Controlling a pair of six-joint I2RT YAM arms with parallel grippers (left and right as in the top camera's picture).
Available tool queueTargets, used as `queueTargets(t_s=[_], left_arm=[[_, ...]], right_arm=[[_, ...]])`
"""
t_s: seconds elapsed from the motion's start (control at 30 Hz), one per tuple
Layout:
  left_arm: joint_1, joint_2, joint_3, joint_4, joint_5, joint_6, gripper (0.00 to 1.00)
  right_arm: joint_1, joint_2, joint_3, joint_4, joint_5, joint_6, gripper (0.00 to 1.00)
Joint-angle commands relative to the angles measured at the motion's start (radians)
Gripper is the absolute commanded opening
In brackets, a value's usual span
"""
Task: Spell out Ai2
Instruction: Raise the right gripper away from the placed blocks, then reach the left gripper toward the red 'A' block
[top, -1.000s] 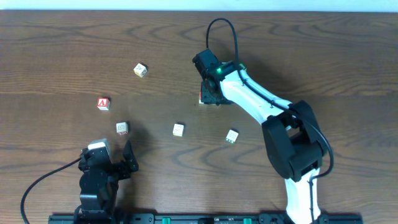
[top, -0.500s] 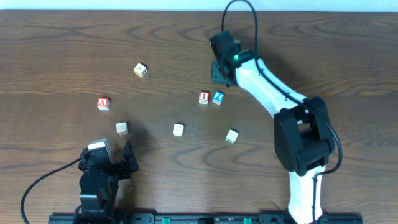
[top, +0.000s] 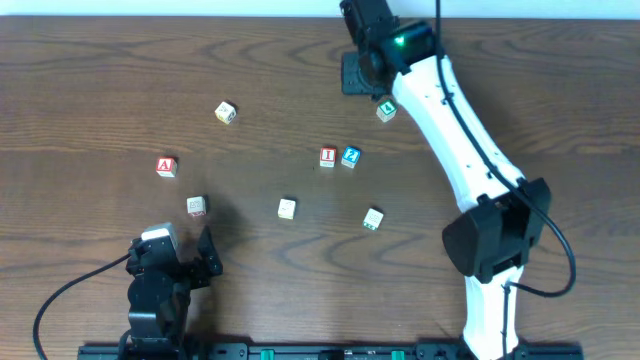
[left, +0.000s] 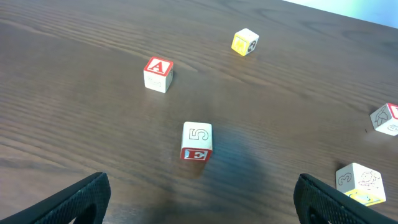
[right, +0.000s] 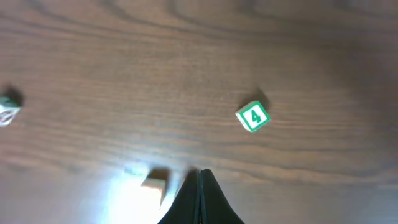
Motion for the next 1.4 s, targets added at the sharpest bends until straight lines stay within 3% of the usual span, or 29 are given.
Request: queueTargets(t_s=[0.0,0.43,0.5,0.57,0.67,0.83,0.93,1.0,1.13,1.37], left_arm=[[0.005,-0.006,-0.016,0.002,0.0,0.018,0.95],[0.005,-0.006,-0.016,0.031,0.002,0.008,0.95],[0.005,-0.006,-0.016,0.038,0.064,-0.06,0.95],[0.005,-0.006,-0.016,0.011,0.142,-0.109,0.95],[0.005,-0.006,-0.016,0.006,0.13,-0.111,0.95],[0.005,-0.006,-0.016,0.012,0.232,-0.122,0.95],[0.005,-0.006,-0.016,0.029,0.27,-0.129,0.95],[0.005,-0.005,-0.009,0.124,0.27,-0.14,0.95],[0.005,0.021,0.045,0.204,0.202,-0.14,0.95],[0.005,0.248,0.206,0.218,0.181,-0.092,0.95]], right_arm=[[0.026,-0.066,0.084,-0.05,-0.014,-0.09,0.01],[0.028,-0.337,0.103,-0.195,-0.06,-0.36,0.03],[0.027,-0.352,0.103,-0.209,-0.057,-0.367,0.17],[0.028,-0.36,0.103,-0.212,-0.058,-0.371,0.4],[0.028,-0.362,0.103,-0.209,-0.058,-0.378,0.68],[0.028,-0.362,0.103,-0.174,-0.06,-0.378,0.99],[0.028,-0.362,0.103,-0.172,-0.061,-0.398,0.99],[0.028,-0.362,0.103,-0.171,-0.061,-0.404,1.0],[0.028,-0.362,0.103,-0.169,-0.061,-0.404,0.99],[0.028,-0.362,0.103,-0.157,-0.061,-0.404,0.99]])
